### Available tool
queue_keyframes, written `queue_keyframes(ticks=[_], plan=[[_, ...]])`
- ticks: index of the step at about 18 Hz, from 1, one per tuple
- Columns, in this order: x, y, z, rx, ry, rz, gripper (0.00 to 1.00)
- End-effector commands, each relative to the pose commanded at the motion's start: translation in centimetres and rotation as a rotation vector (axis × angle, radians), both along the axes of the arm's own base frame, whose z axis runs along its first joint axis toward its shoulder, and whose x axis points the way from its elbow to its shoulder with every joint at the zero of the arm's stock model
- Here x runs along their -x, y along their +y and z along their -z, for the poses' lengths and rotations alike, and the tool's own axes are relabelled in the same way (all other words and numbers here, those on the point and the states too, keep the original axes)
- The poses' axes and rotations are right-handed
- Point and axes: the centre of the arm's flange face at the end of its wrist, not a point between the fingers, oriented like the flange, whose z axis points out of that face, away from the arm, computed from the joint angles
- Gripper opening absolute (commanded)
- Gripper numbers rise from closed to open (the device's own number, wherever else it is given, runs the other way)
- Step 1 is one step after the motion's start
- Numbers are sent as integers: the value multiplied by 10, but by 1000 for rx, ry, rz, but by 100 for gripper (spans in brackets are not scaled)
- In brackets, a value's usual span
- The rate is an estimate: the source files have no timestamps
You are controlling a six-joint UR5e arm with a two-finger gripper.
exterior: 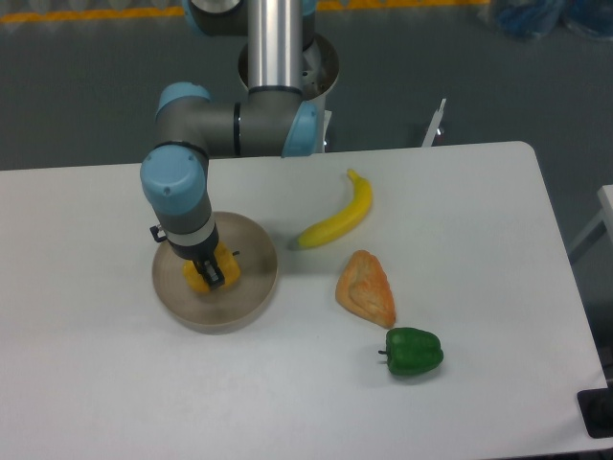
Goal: Pick up the yellow pepper from the plate
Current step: 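Lift the yellow pepper off the plate and carry it past the banana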
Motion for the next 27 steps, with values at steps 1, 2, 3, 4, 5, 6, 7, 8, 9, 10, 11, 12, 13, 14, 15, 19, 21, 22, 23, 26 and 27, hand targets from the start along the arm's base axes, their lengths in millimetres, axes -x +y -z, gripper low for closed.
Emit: queue_keyframes(ticks=[1,2,3,4,5,6,7,8,9,10,11,12,13,14,15,19,21,22,23,26,27], plan=[[13,-4,-13,-21,5,-23,7],[23,-8,-25,-36,8,-43,7],[35,-12,-35,-43,7,-64,7],[48,-15,-46,-48,9,-87,7],[72,-17,-64,-53,12,-127,7],[98,-18,-80,-55,15,-170,6],[115,-17,-92,-65,20,-197,6],[133,-19,-102,-72,23,-225,6],[148,-20,-110,-77,28,-245,6],[170,-26,-117,-73,30,-245,5],[188,-32,-119,-61,30,-232,5],[203,-38,-120,-47,28,-207,5],[216,-43,-121,-41,26,-189,5],[237,-52,-121,-37,28,-175,6],[250,-56,-120,-38,25,-158,6],[292,-68,-101,-33,-20,-92,6],[301,-72,-93,-21,-29,-105,6],[304,-73,-95,-22,-23,-106,6],[309,-75,-94,-20,-22,-102,6],[313,-71,-84,-9,-29,-79,3],[317,-68,-79,-4,-32,-79,4]])
